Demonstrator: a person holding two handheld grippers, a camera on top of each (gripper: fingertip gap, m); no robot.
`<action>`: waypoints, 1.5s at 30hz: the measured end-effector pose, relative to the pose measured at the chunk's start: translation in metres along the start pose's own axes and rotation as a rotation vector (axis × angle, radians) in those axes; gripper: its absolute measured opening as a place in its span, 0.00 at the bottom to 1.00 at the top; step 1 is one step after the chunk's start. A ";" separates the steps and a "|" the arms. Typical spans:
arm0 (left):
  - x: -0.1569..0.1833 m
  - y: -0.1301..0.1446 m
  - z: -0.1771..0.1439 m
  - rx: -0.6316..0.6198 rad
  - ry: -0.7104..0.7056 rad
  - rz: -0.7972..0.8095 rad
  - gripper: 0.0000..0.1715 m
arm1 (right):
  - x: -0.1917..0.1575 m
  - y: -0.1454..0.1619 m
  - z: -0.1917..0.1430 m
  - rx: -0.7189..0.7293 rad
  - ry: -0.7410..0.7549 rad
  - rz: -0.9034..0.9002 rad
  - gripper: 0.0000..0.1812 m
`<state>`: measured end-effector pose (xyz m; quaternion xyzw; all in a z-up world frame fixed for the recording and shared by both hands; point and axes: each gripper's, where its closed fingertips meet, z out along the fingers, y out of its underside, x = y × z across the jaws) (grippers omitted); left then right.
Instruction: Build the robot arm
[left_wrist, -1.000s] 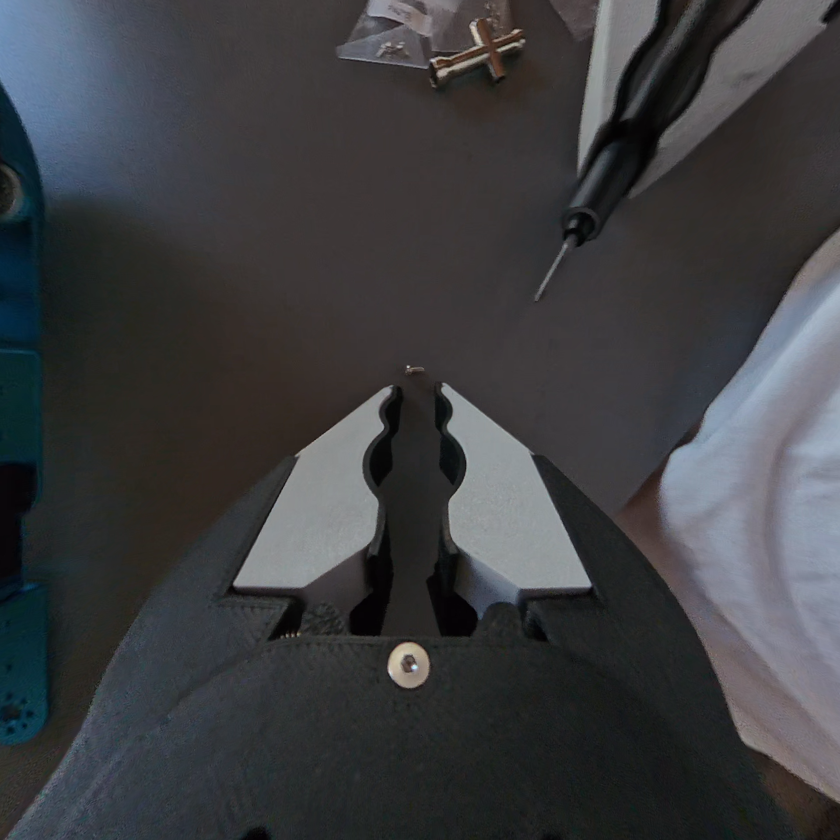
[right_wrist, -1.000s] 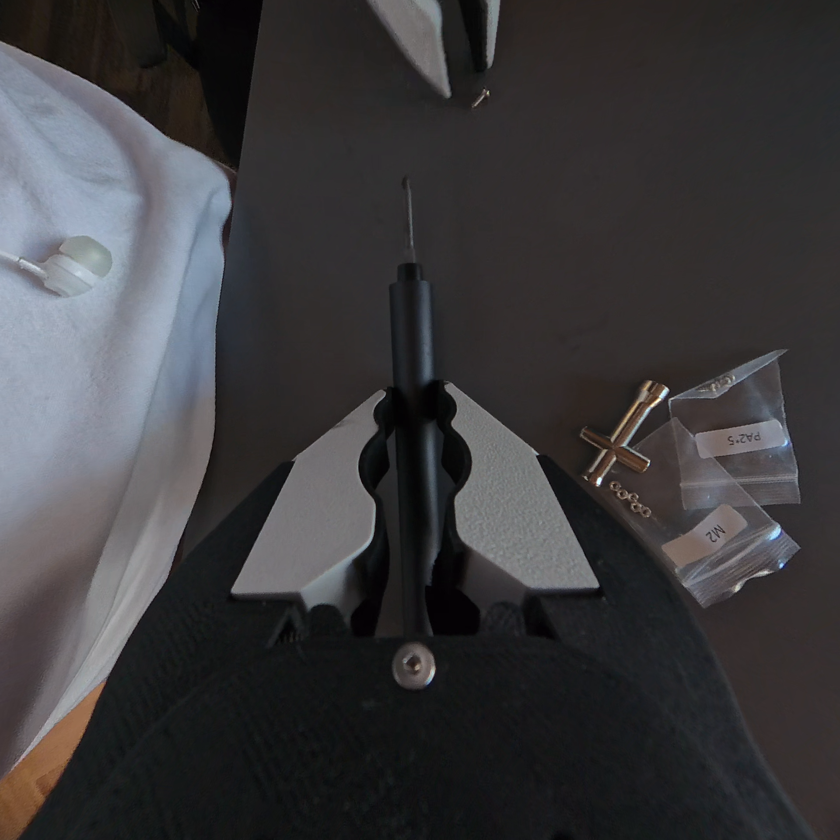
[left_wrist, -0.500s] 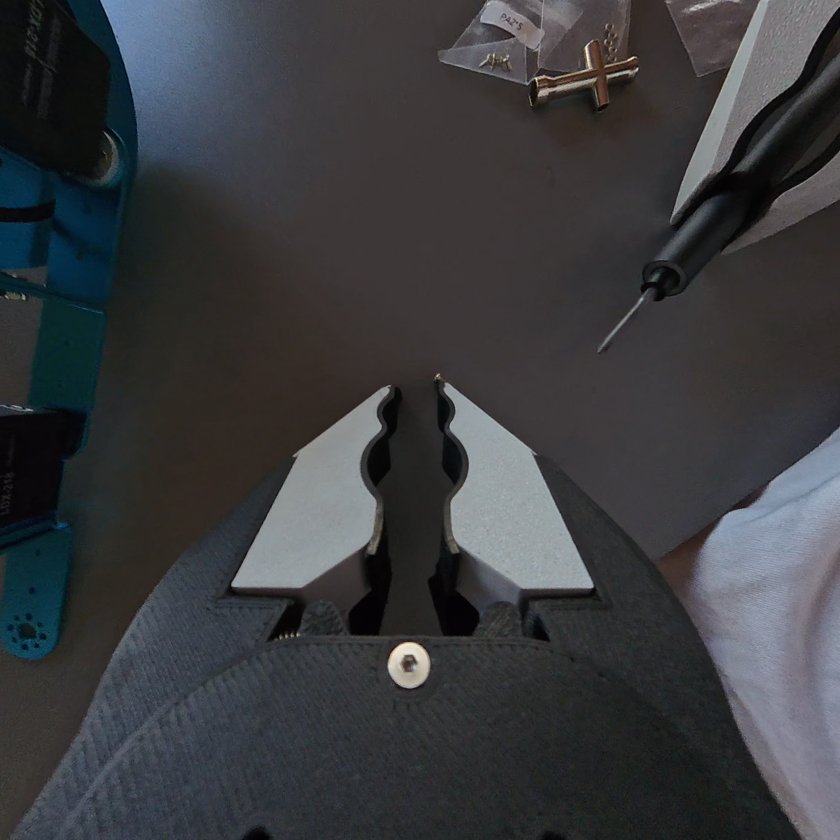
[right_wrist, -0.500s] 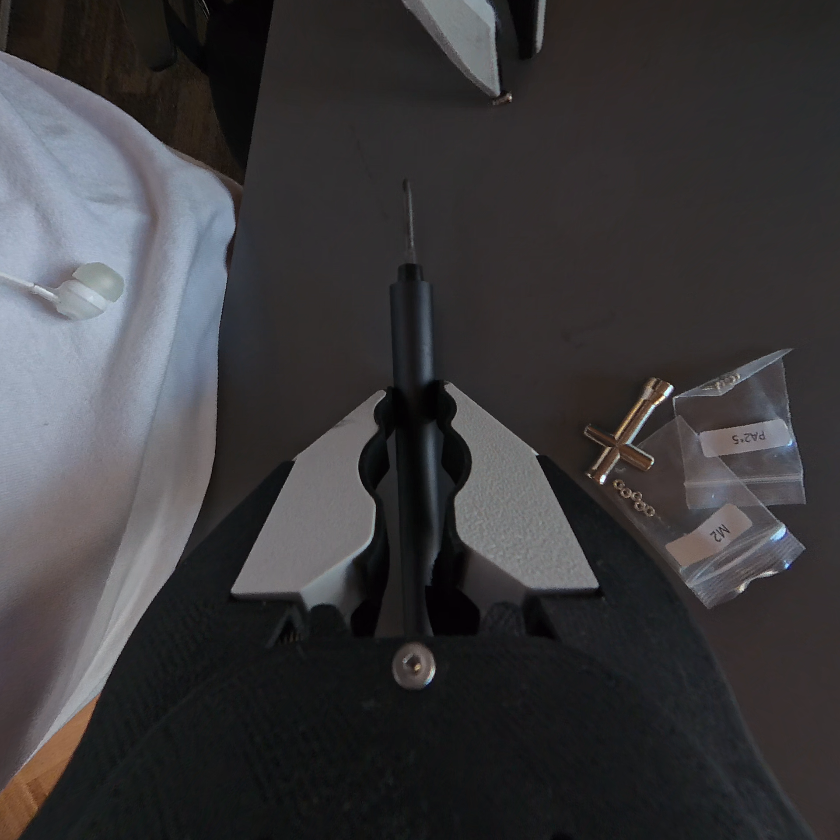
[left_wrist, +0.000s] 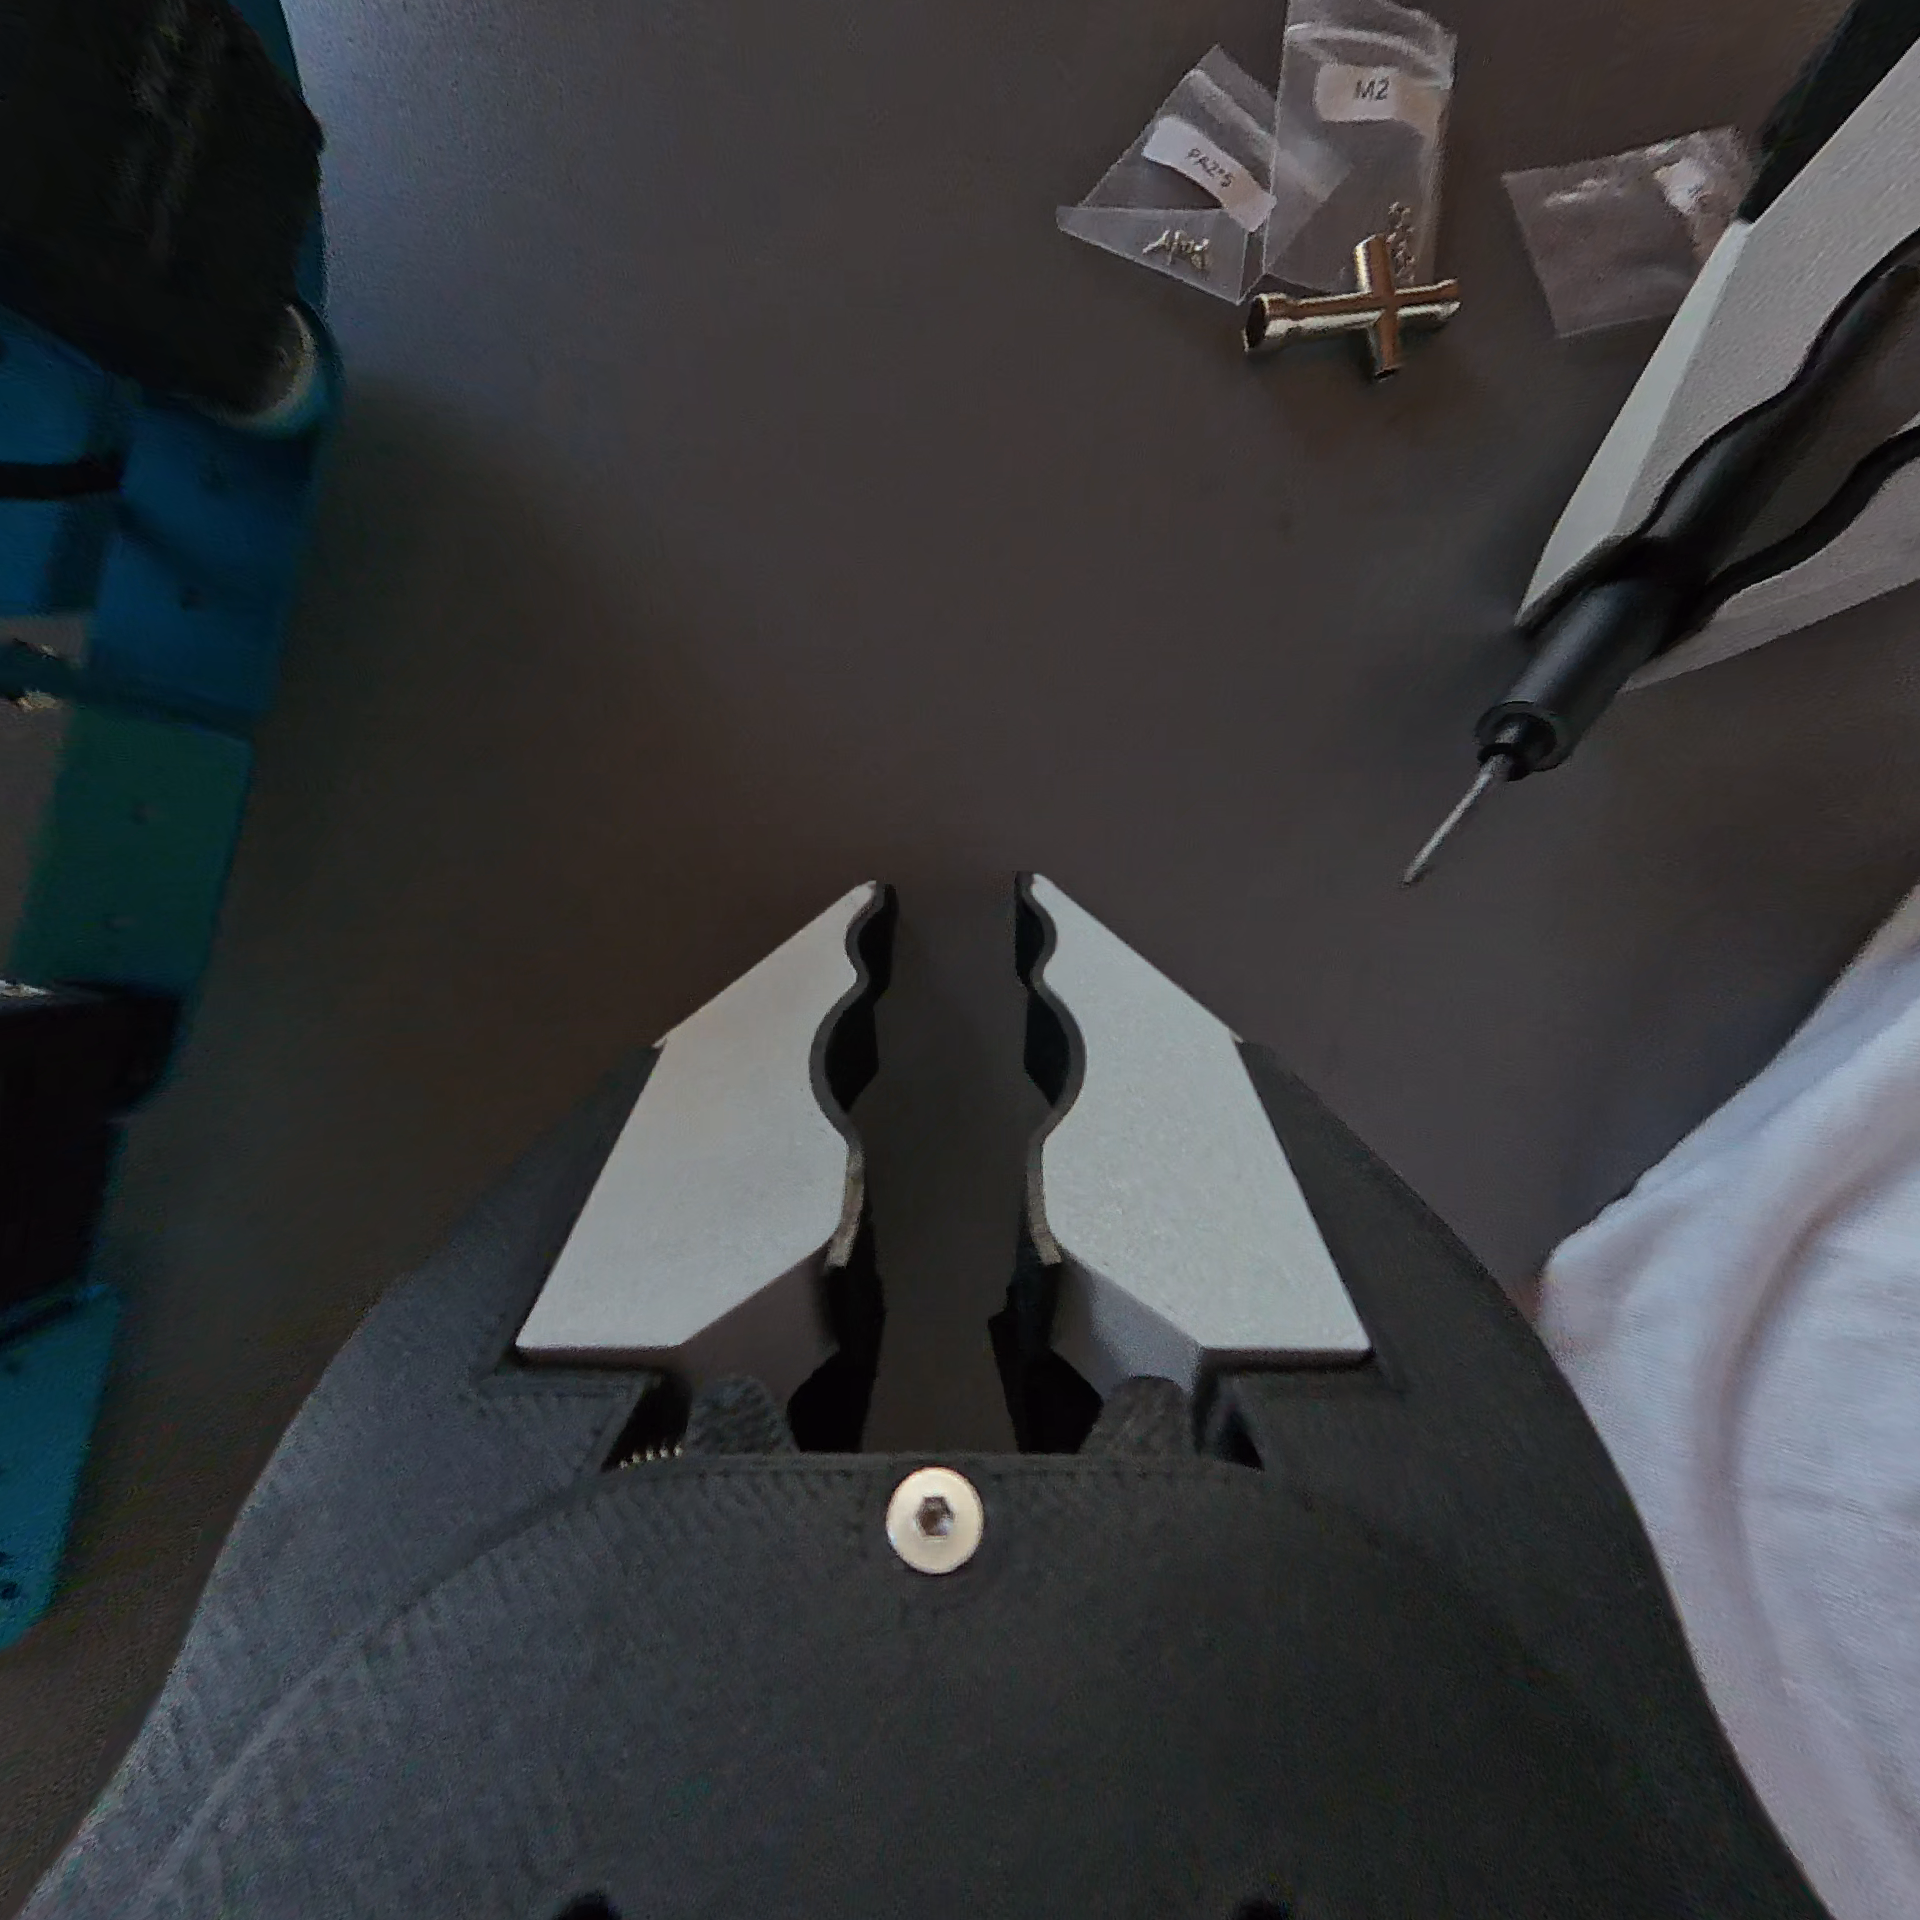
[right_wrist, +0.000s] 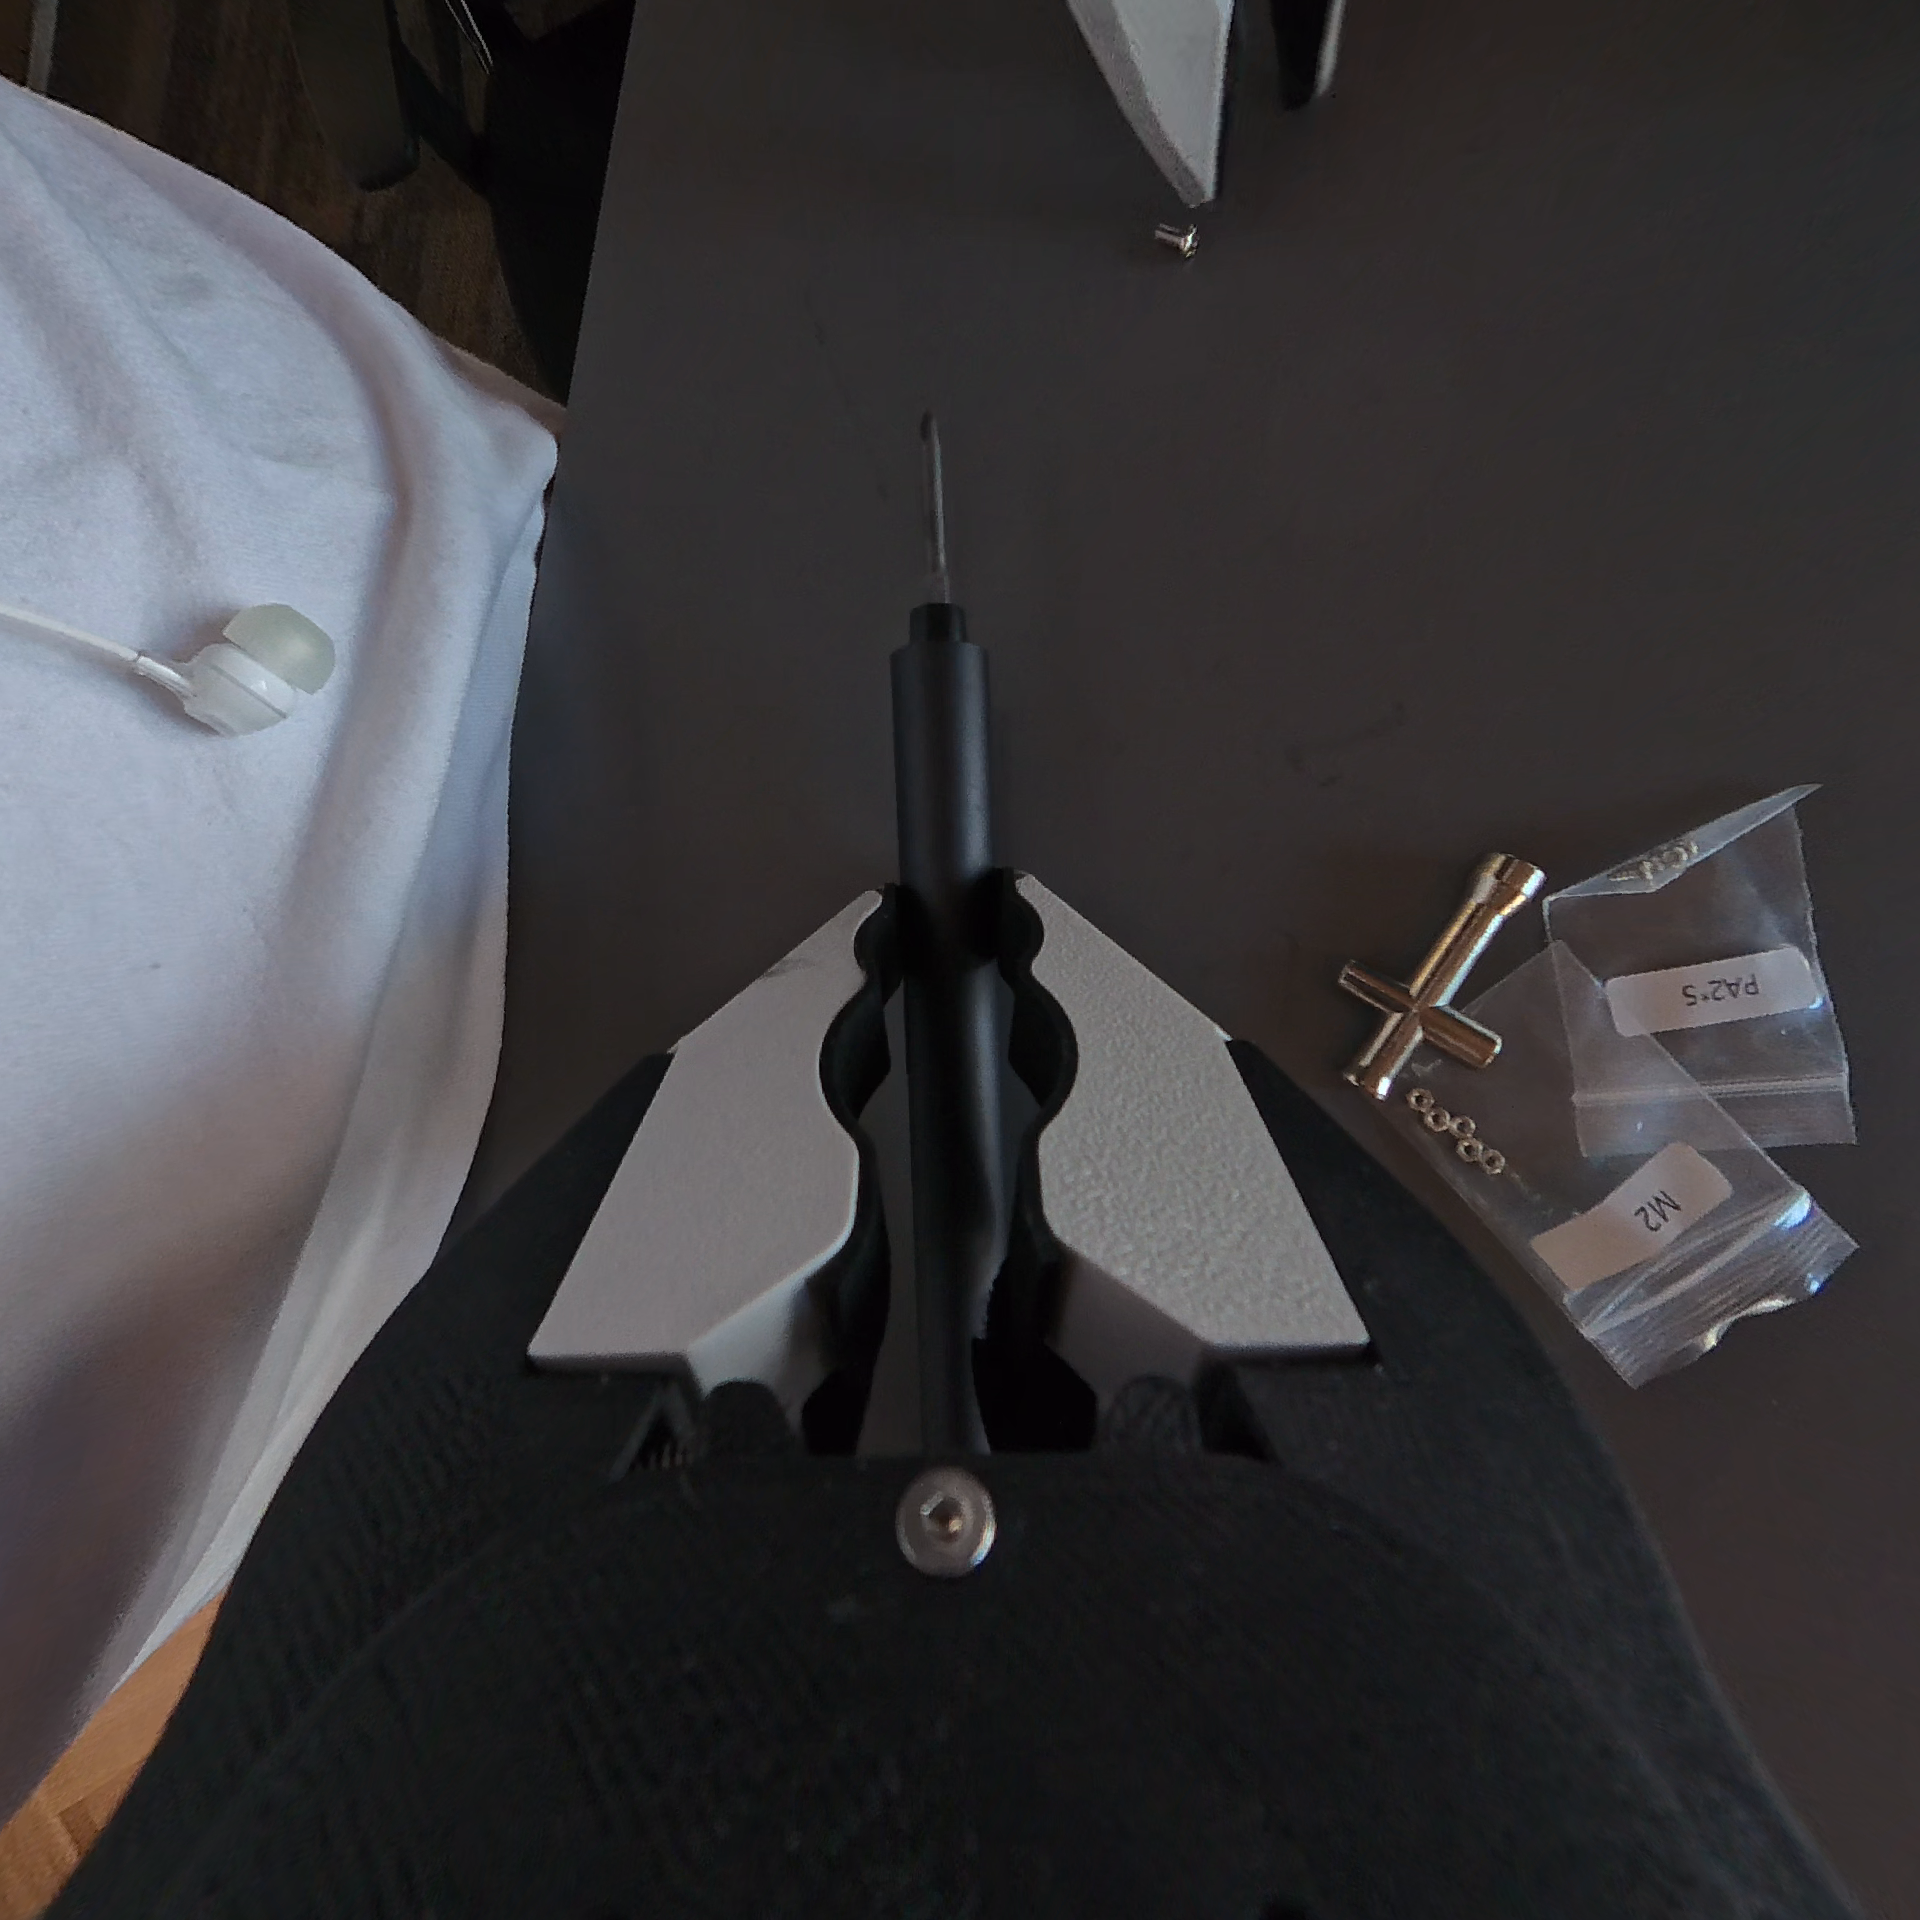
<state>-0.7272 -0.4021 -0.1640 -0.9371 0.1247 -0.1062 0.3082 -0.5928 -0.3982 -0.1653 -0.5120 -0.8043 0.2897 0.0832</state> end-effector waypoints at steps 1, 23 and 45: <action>0.003 0.002 -0.002 0.004 0.030 -0.040 0.13 | 0.000 0.000 0.000 0.000 -0.001 0.000 0.10; 0.036 0.014 -0.003 -0.067 0.033 0.399 0.02 | 0.006 -0.001 0.000 0.013 0.018 0.009 0.10; 0.075 0.006 -0.015 -0.019 0.382 0.449 0.02 | 0.006 -0.010 0.007 0.006 0.050 -0.095 0.10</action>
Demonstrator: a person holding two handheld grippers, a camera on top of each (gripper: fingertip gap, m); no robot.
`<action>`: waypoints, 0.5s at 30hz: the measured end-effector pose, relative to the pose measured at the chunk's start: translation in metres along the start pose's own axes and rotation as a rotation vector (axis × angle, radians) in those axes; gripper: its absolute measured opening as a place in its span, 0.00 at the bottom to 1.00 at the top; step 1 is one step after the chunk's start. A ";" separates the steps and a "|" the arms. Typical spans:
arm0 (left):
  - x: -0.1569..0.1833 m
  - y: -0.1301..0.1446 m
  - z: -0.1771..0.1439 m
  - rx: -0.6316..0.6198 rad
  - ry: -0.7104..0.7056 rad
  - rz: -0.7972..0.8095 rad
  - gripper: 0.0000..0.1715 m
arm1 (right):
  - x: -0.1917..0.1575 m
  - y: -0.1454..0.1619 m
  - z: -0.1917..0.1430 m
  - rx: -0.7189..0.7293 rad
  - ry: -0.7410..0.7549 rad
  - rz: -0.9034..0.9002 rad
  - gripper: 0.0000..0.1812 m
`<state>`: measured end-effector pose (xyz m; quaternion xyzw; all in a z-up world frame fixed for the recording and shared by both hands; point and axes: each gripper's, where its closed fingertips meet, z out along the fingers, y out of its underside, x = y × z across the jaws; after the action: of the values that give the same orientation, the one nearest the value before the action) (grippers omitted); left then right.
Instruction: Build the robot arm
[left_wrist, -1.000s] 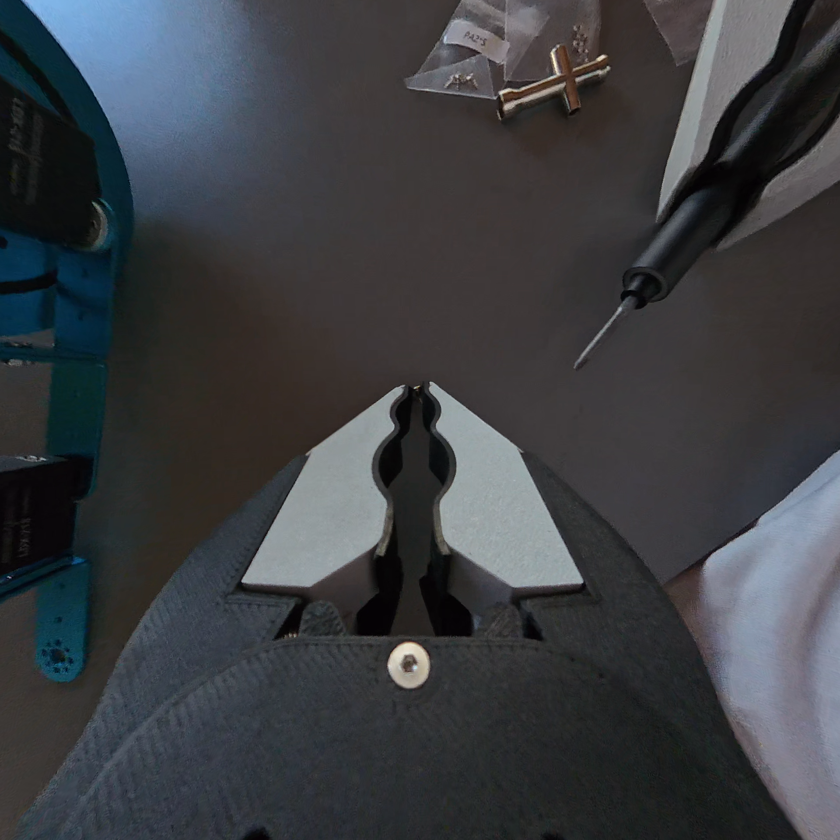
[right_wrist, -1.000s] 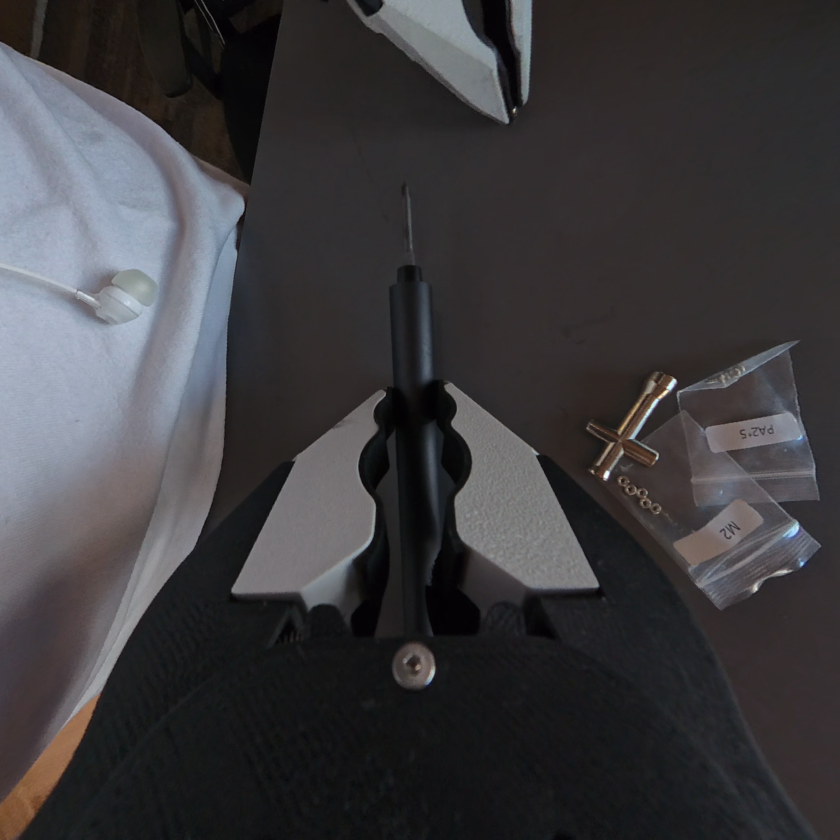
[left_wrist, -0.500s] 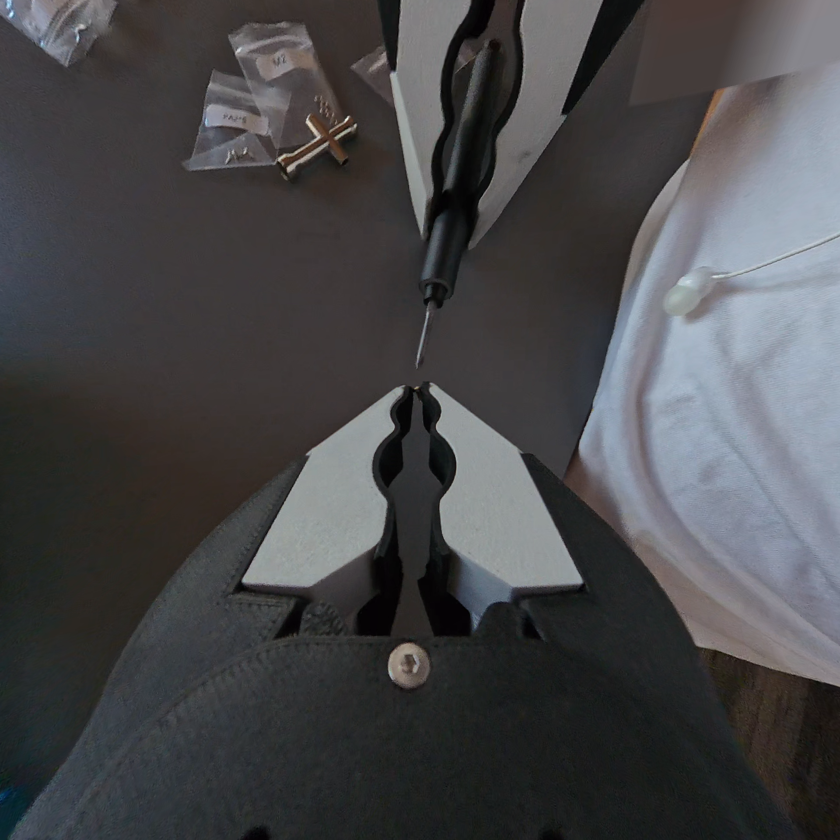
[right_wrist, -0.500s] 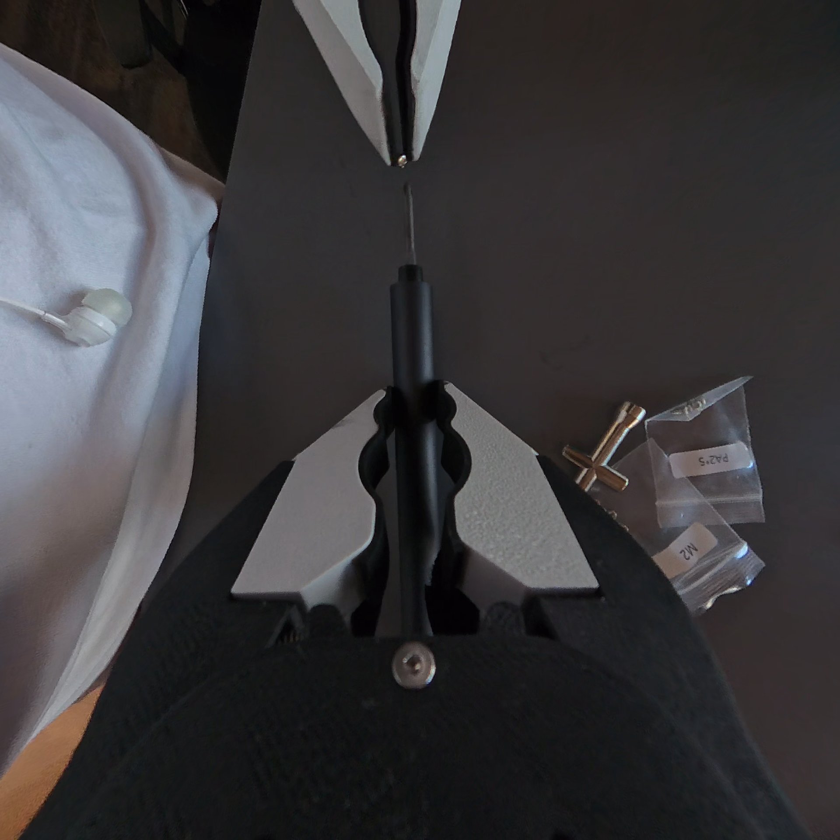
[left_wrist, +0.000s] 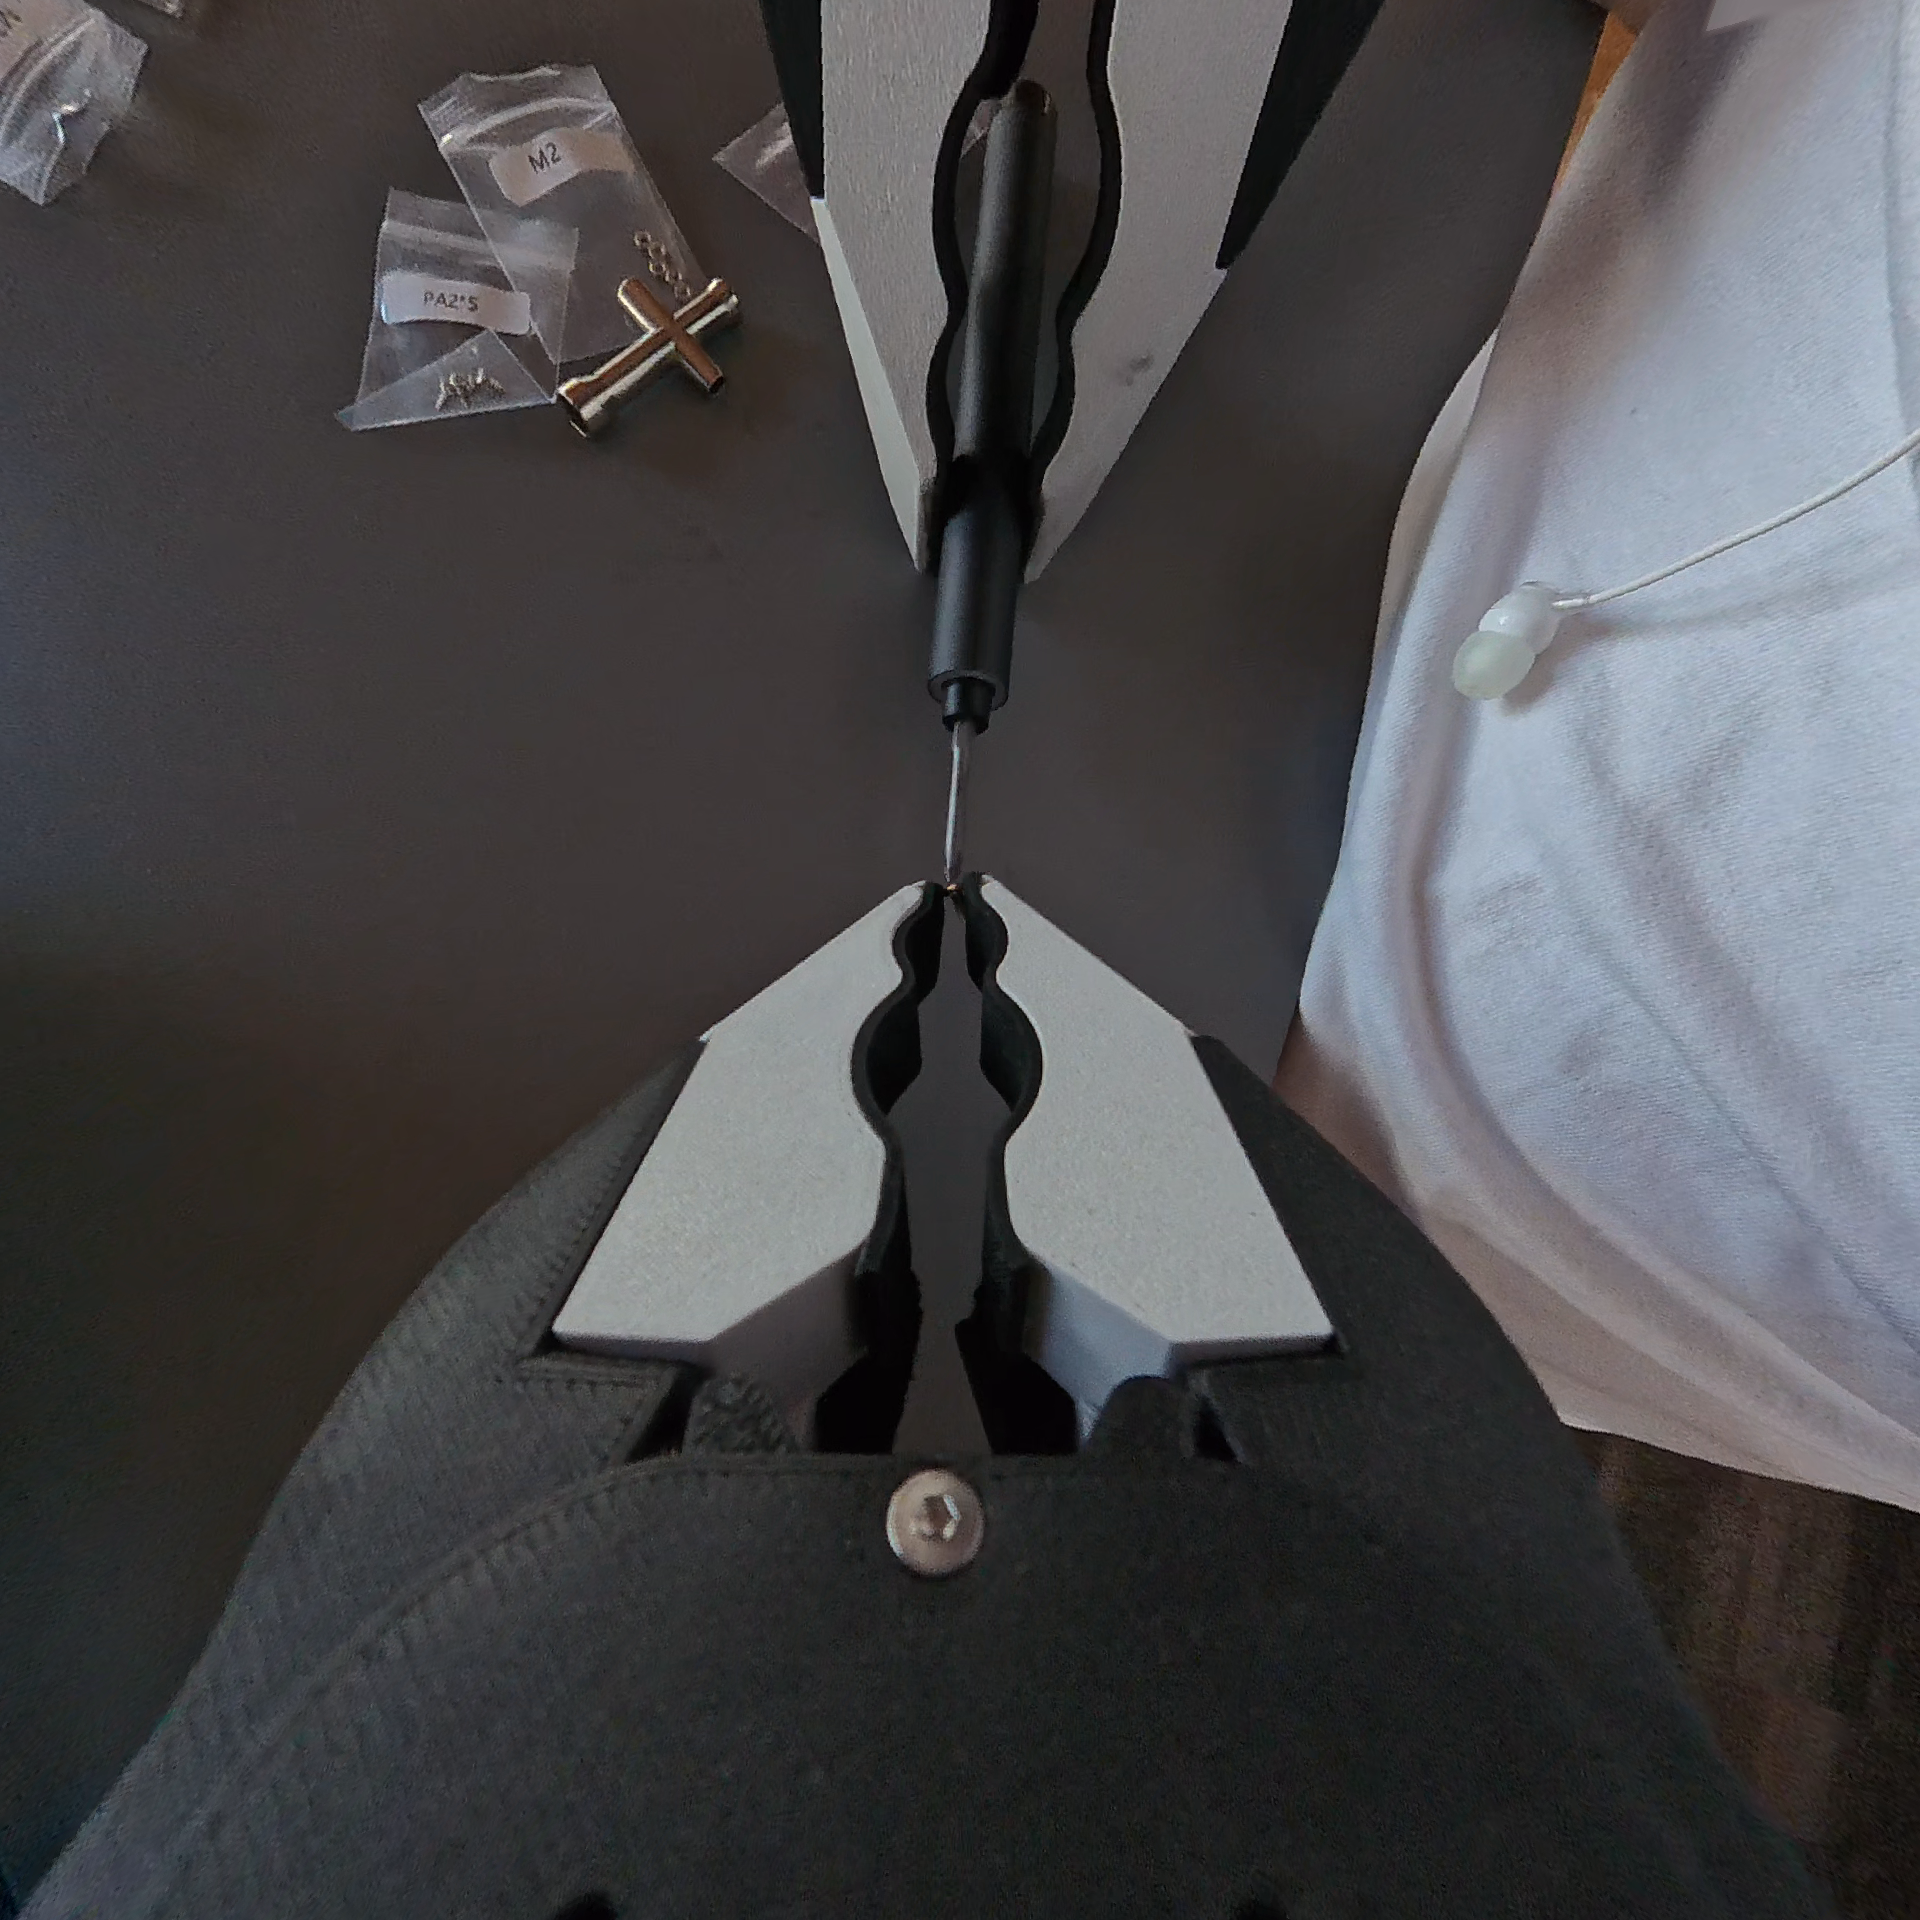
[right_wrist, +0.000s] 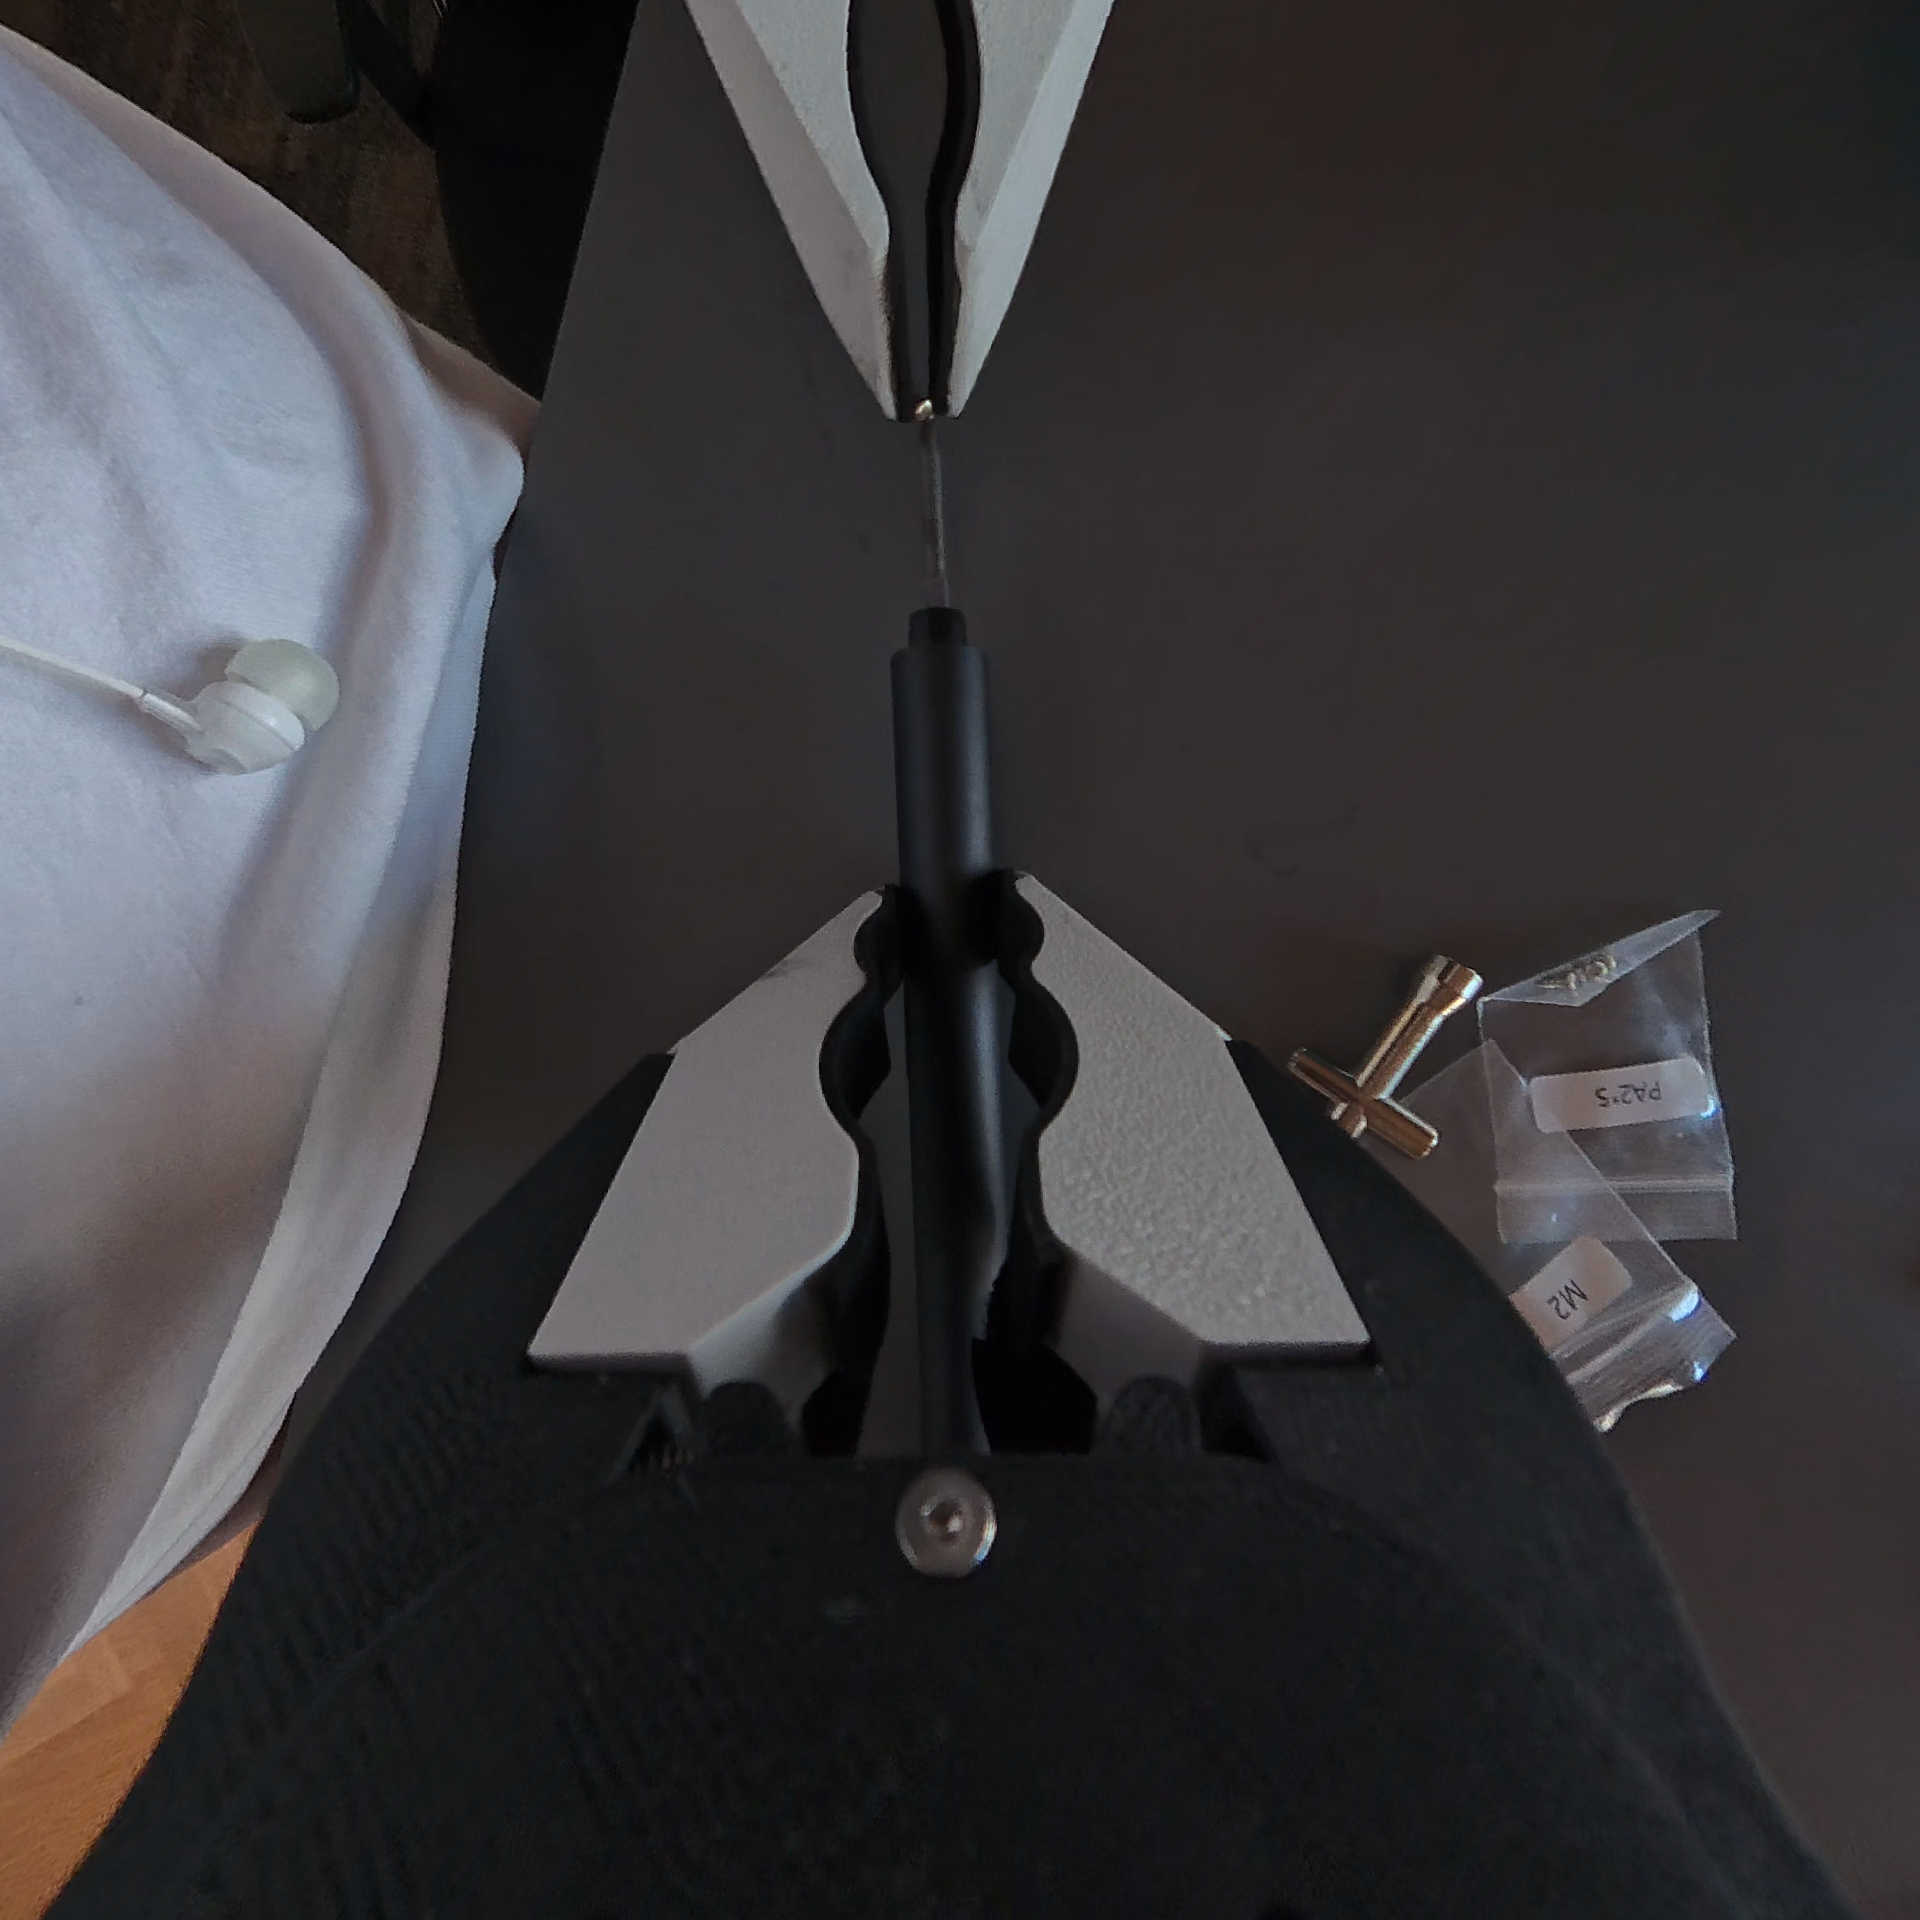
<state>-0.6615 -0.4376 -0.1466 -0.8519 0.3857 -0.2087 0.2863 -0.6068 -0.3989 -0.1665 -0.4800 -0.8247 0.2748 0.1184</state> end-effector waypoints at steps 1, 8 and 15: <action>0.001 0.000 0.000 -0.001 0.003 0.001 0.02 | 0.000 0.000 0.000 0.000 -0.002 -0.001 0.10; 0.003 0.000 0.001 -0.010 0.013 0.012 0.02 | -0.002 0.000 0.000 -0.009 -0.005 -0.016 0.10; 0.010 0.001 0.000 -0.056 0.093 0.028 0.02 | -0.006 -0.001 0.001 -0.009 -0.015 -0.053 0.10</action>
<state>-0.6561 -0.4456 -0.1459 -0.8435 0.4160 -0.2333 0.2471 -0.6044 -0.4049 -0.1664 -0.4565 -0.8392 0.2713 0.1175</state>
